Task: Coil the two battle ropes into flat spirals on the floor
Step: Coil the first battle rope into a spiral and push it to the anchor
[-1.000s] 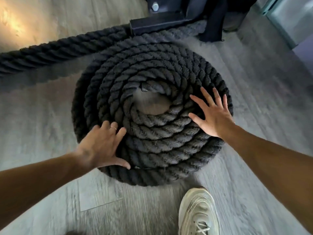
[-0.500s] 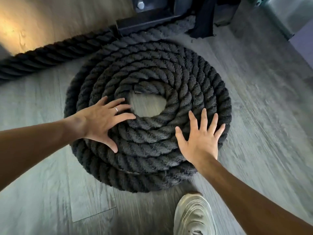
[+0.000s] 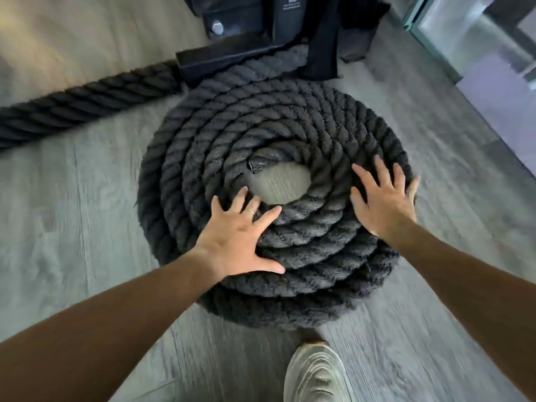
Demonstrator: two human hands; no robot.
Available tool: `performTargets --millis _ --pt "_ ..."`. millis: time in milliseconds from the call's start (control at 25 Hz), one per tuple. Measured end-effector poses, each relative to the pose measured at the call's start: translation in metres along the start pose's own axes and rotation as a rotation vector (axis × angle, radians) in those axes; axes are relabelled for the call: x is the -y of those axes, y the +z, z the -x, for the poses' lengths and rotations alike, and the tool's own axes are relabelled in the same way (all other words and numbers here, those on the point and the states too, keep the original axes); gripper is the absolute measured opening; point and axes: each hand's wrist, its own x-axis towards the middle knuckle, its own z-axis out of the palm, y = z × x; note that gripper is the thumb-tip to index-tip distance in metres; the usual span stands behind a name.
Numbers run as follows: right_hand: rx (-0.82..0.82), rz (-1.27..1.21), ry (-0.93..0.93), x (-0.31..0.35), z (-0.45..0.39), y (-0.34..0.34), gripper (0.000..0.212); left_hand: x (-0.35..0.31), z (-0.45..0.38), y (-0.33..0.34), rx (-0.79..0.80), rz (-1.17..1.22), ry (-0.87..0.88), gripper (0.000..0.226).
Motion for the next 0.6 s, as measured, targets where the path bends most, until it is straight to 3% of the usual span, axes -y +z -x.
performTargets --millis 160,280,400,600 --pt "-0.052 -0.128 0.246 0.035 0.063 0.032 0.068 -0.035 -0.015 -0.007 -0.032 0.058 -0.039 0.120" --pt "-0.020 -0.086 0.185 0.039 0.093 0.046 0.071 0.010 -0.025 -0.017 -0.115 0.017 0.146 0.110" --pt "-0.031 -0.039 0.160 0.028 0.078 0.044 0.074 0.062 -0.036 -0.021 -0.047 -0.061 0.307 0.114" --pt "-0.062 -0.020 0.081 -0.006 0.035 0.029 0.073 0.033 -0.067 -0.014 -0.034 -0.012 0.219 0.115"
